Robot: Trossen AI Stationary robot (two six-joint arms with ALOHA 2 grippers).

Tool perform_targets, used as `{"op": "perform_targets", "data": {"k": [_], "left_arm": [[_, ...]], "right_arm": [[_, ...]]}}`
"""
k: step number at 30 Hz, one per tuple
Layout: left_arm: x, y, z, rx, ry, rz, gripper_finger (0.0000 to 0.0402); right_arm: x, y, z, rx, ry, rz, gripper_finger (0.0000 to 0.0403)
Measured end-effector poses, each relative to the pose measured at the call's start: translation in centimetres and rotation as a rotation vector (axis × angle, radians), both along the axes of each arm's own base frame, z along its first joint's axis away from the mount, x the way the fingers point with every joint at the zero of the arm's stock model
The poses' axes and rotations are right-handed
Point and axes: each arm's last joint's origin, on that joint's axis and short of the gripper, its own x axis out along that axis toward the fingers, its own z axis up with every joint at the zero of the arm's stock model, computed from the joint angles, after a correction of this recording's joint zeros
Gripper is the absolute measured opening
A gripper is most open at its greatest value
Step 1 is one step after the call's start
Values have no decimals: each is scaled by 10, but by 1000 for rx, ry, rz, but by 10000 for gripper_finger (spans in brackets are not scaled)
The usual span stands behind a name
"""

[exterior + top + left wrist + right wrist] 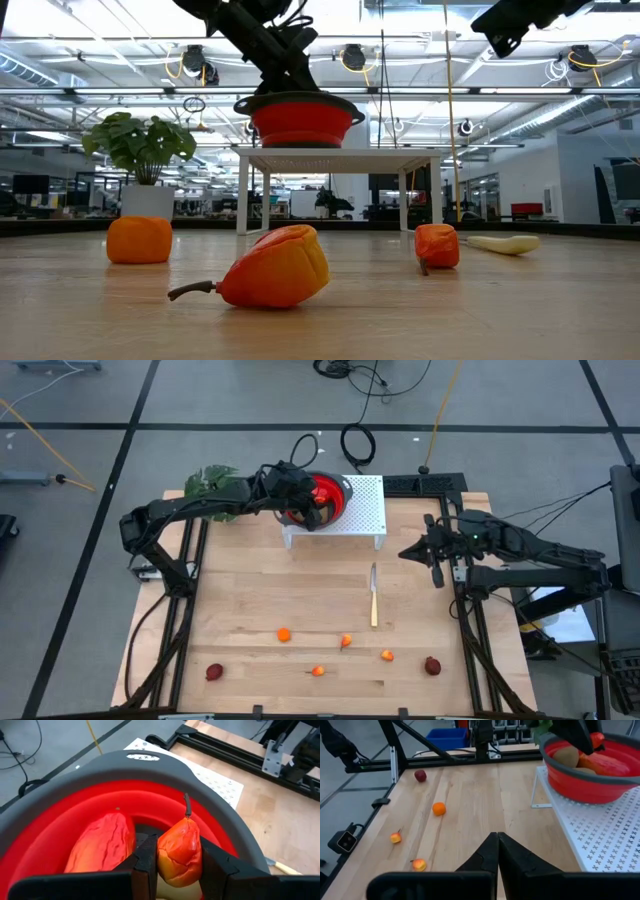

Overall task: Pick & Place Fruit
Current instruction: Put the orange pear into the red strainer bowl on the shelf

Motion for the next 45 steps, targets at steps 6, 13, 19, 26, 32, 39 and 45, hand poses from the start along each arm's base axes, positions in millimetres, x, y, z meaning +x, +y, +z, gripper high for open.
{"op": "perform_targets", "data": {"k": [6, 13, 19, 26, 32, 39, 45], "left_arm": [[5, 0, -8, -65, 2, 59, 97], [9, -3, -14, -95, 9, 152, 97], [10, -6, -14, -109, 3, 169, 97], [10, -7, -14, -100, 8, 159, 98], [10, -7, -14, -83, 16, 147, 114], [10, -6, -14, -73, 20, 158, 154], [6, -2, -9, -21, 20, 140, 173]], "right_arm": [[-4, 1, 1, -4, -15, 0, 0], [-4, 1, 0, -11, -13, 4, 0], [-4, 1, 0, -11, -6, 5, 0], [-4, 1, 0, -33, -6, 13, 0], [-4, 1, 0, -33, -6, 13, 0], [-4, 1, 0, -33, -6, 14, 0], [-4, 1, 0, -33, -6, 14, 0]]}}
